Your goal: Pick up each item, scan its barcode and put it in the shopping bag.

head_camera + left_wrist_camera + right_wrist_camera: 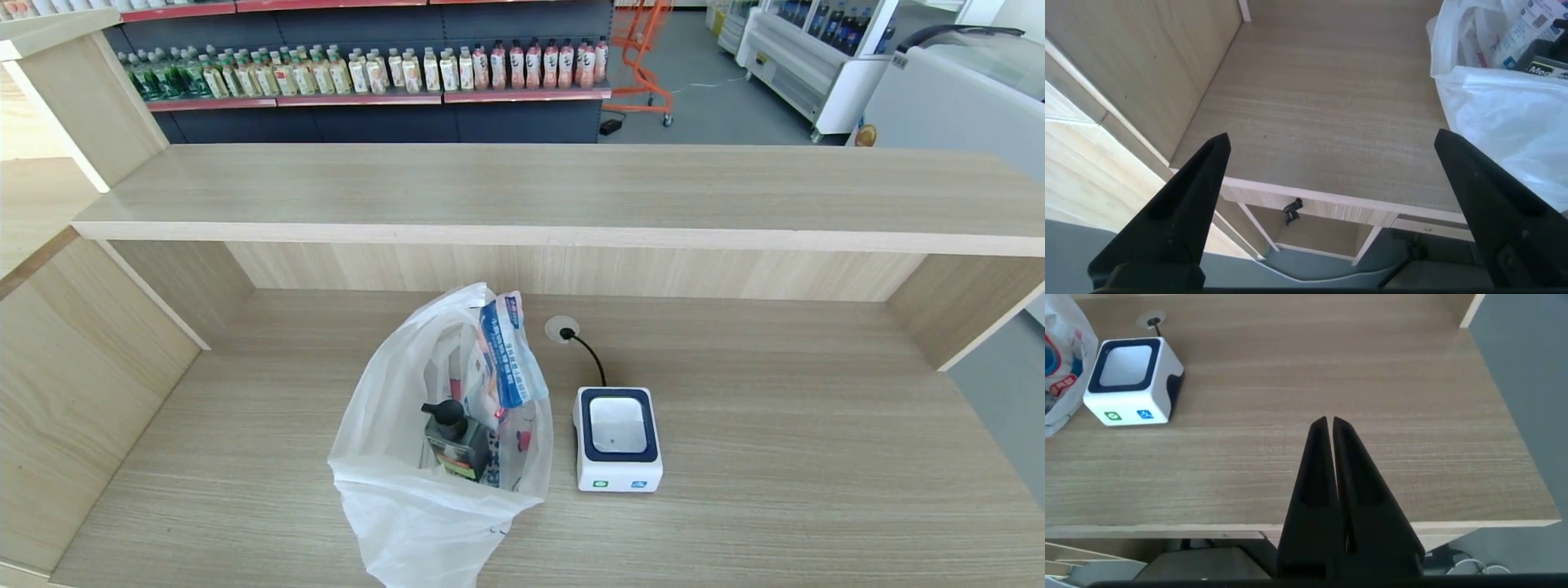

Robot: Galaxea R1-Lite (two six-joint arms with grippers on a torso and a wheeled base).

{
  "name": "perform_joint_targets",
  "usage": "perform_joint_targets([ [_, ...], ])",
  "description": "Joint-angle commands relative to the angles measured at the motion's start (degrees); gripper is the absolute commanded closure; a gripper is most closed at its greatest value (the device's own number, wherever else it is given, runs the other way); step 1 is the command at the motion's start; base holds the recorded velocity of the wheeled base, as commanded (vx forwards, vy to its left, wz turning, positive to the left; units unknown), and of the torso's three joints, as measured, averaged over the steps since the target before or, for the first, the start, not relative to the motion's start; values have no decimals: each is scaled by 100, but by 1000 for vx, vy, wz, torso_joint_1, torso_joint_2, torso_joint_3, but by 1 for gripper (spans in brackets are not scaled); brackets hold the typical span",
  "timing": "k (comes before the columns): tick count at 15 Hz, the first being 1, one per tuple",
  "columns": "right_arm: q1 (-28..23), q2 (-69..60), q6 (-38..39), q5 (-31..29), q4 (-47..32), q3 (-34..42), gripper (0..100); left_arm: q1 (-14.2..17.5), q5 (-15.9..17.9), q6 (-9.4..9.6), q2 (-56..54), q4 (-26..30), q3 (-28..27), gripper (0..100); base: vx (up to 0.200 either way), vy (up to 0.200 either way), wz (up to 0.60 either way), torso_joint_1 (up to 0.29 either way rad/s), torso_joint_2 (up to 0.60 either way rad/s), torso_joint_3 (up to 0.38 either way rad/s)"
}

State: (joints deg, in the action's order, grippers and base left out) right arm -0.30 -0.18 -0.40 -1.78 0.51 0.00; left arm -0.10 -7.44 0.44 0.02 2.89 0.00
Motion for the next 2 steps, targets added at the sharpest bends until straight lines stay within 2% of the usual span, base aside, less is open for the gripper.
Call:
perform_joint_targets([
  [1, -5, 18, -21, 2, 2, 0, 100, 1, -3, 0, -2, 1, 0, 0, 0, 0, 0, 0, 0, 0],
  [2, 4, 18, -21, 11, 2, 0, 100, 1, -3, 0, -2, 1, 0, 0, 0, 0, 0, 0, 0, 0],
])
